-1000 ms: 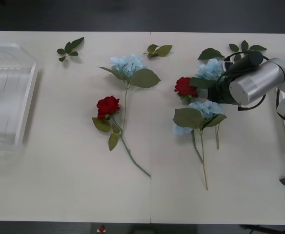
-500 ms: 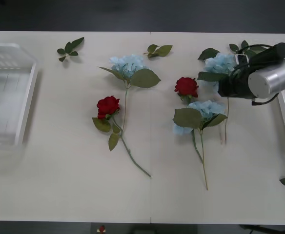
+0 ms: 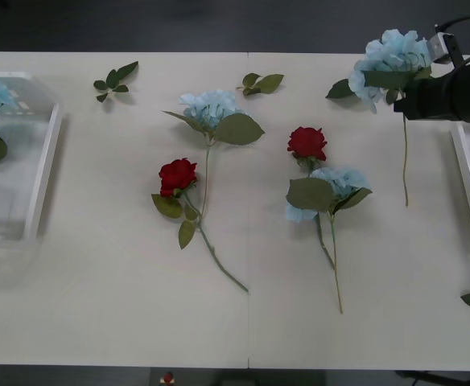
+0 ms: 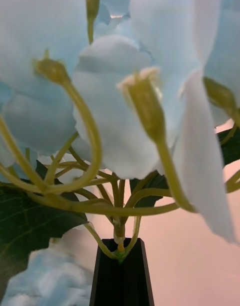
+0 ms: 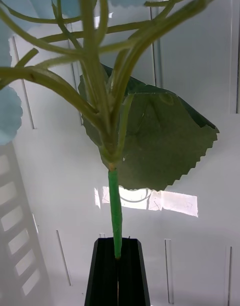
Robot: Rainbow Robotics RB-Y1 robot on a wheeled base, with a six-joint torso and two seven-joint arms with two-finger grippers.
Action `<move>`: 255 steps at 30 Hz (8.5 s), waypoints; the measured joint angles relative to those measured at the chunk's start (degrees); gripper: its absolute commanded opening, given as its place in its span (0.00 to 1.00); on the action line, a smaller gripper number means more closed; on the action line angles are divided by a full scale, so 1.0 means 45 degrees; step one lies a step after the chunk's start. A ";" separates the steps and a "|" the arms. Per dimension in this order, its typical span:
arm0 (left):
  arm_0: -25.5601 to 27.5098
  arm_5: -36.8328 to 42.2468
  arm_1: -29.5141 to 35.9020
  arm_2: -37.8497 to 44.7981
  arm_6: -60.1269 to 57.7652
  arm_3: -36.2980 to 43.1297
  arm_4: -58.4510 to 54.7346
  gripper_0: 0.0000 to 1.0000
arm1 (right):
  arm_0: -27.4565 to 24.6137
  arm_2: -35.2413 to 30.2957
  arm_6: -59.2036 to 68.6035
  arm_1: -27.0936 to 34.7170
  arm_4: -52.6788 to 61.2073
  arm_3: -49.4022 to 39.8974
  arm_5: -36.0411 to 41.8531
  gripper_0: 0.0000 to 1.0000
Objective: Put the red flowers into the right box and the blue flowers into the left box
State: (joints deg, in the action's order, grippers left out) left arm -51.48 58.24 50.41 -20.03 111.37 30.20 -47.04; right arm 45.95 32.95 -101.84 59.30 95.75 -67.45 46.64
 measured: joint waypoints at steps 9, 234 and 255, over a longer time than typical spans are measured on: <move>0.0219 -0.0114 -0.0001 -0.0004 0.0000 0.0002 0.0009 1.00 | -0.0003 -0.0363 -0.4364 -0.0713 0.4066 -0.0499 -0.0028 0.00; 0.4137 0.5869 -0.0016 0.8957 0.2194 0.6996 0.0993 1.00 | -0.3264 0.2608 0.9918 -0.3240 -1.2544 -0.7240 0.5112 0.25; 0.4132 0.9350 -0.0025 0.5985 -0.0409 1.0940 -0.5459 1.00 | -0.3263 0.2369 0.9913 -0.3046 -1.1304 -0.7197 0.3682 0.00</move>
State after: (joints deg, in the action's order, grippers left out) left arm -32.89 100.31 50.30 6.90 109.53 79.44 -71.61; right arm 31.26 43.62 -57.23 45.60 44.88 -99.84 63.21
